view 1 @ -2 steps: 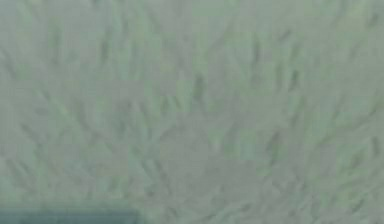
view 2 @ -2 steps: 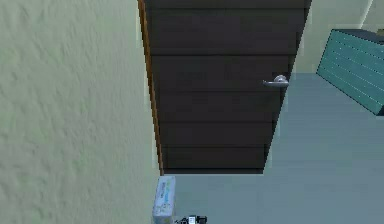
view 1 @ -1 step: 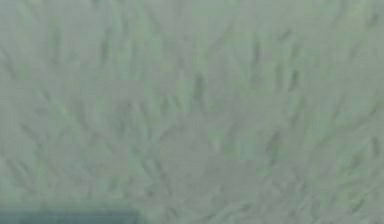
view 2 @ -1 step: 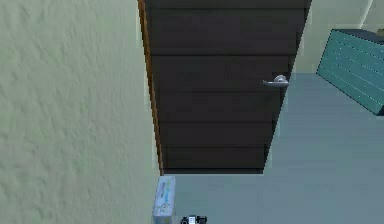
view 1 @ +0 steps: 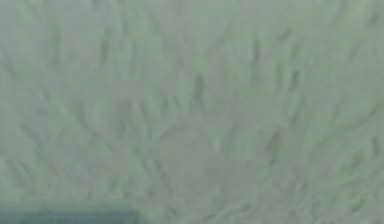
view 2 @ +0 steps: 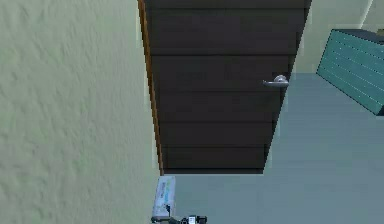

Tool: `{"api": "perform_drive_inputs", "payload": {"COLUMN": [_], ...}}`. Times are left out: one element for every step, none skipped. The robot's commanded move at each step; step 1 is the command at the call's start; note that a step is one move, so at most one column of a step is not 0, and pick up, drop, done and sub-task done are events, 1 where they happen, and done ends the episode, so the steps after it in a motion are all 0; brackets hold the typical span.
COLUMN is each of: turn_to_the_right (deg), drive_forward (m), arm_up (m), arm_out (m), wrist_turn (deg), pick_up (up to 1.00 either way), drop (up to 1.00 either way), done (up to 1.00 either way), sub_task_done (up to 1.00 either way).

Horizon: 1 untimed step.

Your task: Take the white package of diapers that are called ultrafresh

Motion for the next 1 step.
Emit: {"api": "perform_drive_inputs", "payload": {"turn_to_the_right": [0.0], "drive_forward": [0.0], "arm_up": [0.0], "arm_out": [0.0], "wrist_turn": [15.0], "pick_up": [0.0], "drop": [0.0], "done": [0.0], "sub_task_done": [0.0]}}
